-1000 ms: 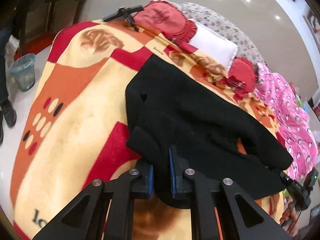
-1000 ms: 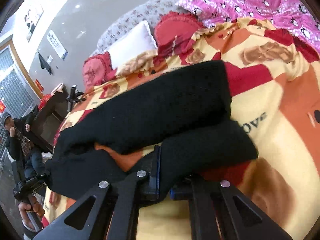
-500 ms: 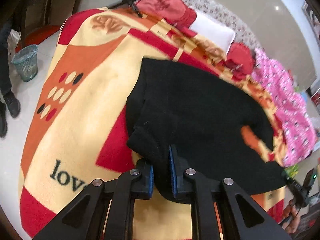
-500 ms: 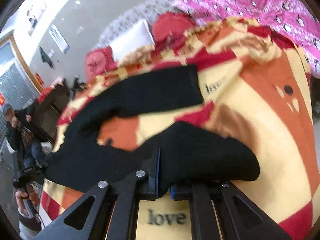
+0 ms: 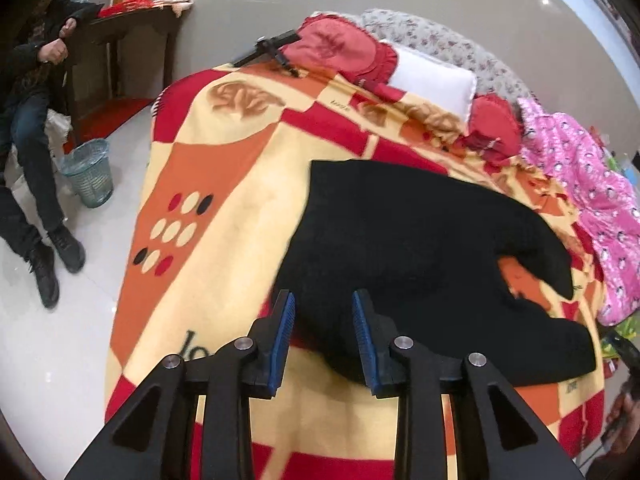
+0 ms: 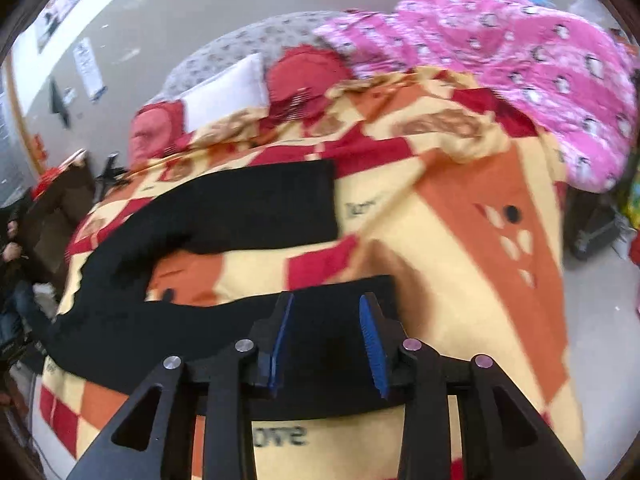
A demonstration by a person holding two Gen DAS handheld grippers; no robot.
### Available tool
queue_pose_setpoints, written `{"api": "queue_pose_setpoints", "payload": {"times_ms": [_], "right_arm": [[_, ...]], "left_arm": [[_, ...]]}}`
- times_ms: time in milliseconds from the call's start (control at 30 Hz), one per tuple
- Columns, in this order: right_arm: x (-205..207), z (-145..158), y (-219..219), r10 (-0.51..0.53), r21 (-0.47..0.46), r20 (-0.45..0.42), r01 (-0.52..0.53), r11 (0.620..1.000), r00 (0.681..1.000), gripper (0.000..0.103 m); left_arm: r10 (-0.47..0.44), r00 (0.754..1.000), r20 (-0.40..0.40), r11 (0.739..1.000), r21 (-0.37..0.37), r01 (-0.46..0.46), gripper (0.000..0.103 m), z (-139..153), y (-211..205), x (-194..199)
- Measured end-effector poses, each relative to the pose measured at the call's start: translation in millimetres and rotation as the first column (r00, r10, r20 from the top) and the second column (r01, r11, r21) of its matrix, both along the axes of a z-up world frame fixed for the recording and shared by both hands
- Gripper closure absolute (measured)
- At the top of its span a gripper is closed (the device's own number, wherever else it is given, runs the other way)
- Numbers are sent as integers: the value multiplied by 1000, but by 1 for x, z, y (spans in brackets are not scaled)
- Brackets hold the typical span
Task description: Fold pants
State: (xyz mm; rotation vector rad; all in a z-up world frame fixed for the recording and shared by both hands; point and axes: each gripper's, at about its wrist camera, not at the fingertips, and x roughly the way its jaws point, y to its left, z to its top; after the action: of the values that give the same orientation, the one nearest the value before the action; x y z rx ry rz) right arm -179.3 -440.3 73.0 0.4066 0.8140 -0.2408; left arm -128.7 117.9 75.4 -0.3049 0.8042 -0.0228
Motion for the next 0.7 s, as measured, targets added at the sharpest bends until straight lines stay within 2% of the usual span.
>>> {"api": "queue_pose_setpoints", "payload": {"times_ms": [100, 200, 300, 367, 433, 500, 633, 700], "right_arm": [[21, -9, 18, 66, 11, -23, -66, 998, 998, 68], [34, -23, 35, 112, 32, -53, -111, 993, 992, 68], [44, -38, 48, 155, 44, -84, -152, 987, 984, 68], [46, -45, 54, 170, 43, -103, -166, 985, 980, 63], [50, -53, 58, 186, 43, -124, -182, 982, 975, 57], [52, -60, 60, 188, 36, -134, -185, 982, 973, 56], [56, -56, 63, 190, 20, -136, -189, 982, 972, 55], [61, -50, 66, 196, 0, -136, -198, 980, 971, 55]], "left_arm": [[-31, 999, 11, 1000, -3, 31, 68, 5, -11, -7], [-50, 999, -6, 999, 6, 50, 63, -5, -19, -11], [-61, 998, -34, 998, 9, 61, 60, -17, -20, 2], [-49, 997, -52, 998, 29, 51, 58, -26, -25, 12], [-48, 997, -66, 998, 27, 50, 53, -34, -30, 21], [-41, 996, -79, 998, 39, 44, 45, -41, -34, 32], [-42, 994, -103, 995, 83, 51, 43, -42, -46, 58], [-52, 993, -106, 996, 67, 60, 42, -36, -52, 68]]}}
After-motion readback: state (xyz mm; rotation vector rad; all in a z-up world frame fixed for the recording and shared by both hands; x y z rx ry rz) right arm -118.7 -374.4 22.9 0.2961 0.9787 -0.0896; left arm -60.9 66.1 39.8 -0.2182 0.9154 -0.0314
